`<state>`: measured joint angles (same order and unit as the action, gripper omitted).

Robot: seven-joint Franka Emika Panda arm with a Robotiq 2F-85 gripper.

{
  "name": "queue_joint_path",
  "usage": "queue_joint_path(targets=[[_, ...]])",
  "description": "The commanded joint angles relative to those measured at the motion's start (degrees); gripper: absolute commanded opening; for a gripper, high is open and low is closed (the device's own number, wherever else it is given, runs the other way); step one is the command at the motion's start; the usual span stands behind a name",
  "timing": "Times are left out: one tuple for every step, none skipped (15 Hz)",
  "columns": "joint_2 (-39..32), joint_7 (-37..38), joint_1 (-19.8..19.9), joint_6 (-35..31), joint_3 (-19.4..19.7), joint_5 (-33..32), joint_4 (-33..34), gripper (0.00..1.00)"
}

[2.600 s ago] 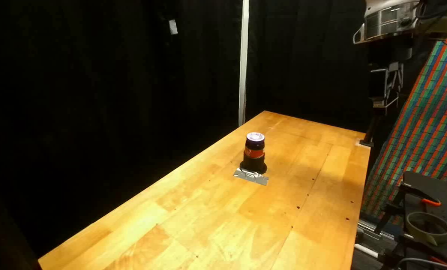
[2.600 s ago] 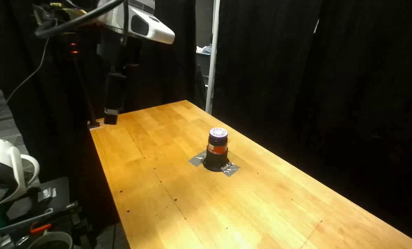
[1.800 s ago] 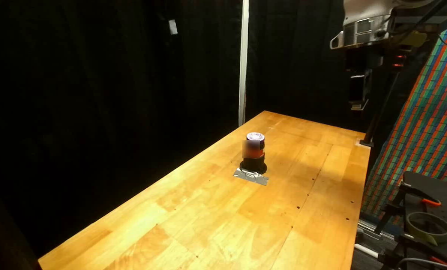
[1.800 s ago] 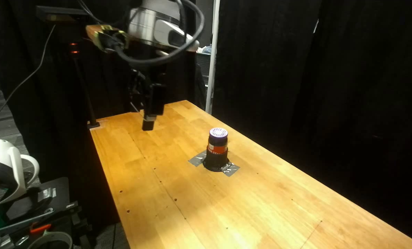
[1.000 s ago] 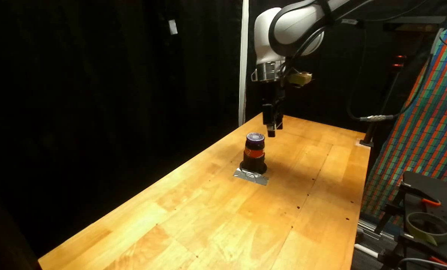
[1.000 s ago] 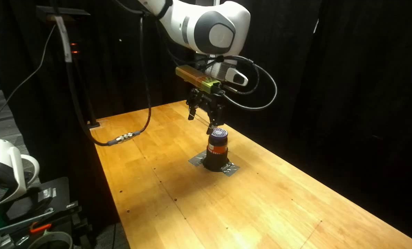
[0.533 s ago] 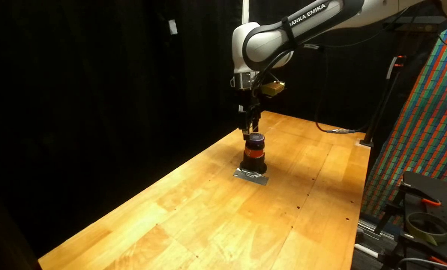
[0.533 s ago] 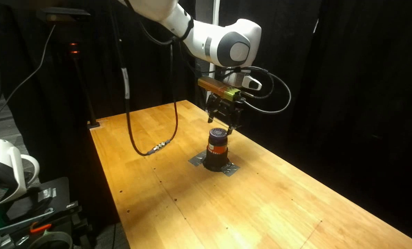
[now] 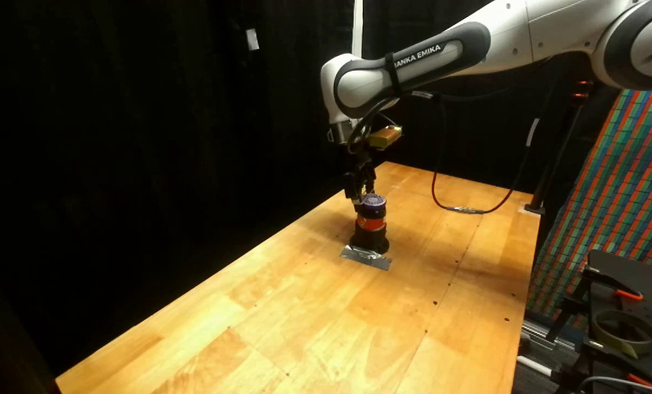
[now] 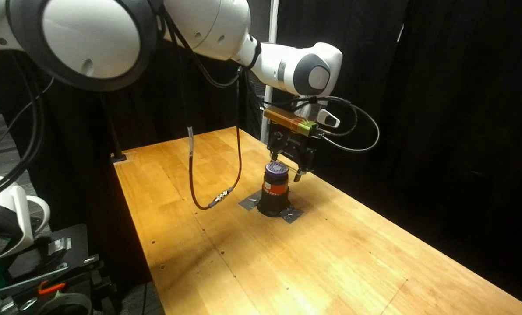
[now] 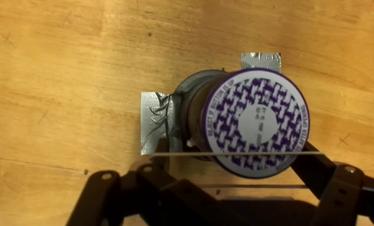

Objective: Put the rubber band on the jar.

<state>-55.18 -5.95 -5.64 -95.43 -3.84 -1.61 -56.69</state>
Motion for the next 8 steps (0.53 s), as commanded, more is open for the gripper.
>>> queue_joint_path(targets=[[-6.18,-2.59,-0.08,8.87,-0.13,-0.19,10.10,1.00],[-7.15,-2.98,-0.14,10.49,-0.20,-0.18,11.55,1.00],[-7.28,-3.84,-0.11,11.86,-0.38,-0.22,11.47,1.00],[-7.53,-4.28,-0.12,12.98,-0.31,-0.35,11.87,1.00],[-6.13,-4.60,-0.01,13.03,-0.22,-0.81,9.46,1.00],[-5.47,-4.76,-0.04,13.20,-0.05,-1.01,8.46,1.00],[-3.45,-4.39,-0.03,11.81,0.28,-1.29,5.26,1.00],[-2.08,-4.40,0.04,10.87,0.39,-1.40,3.04,1.00]])
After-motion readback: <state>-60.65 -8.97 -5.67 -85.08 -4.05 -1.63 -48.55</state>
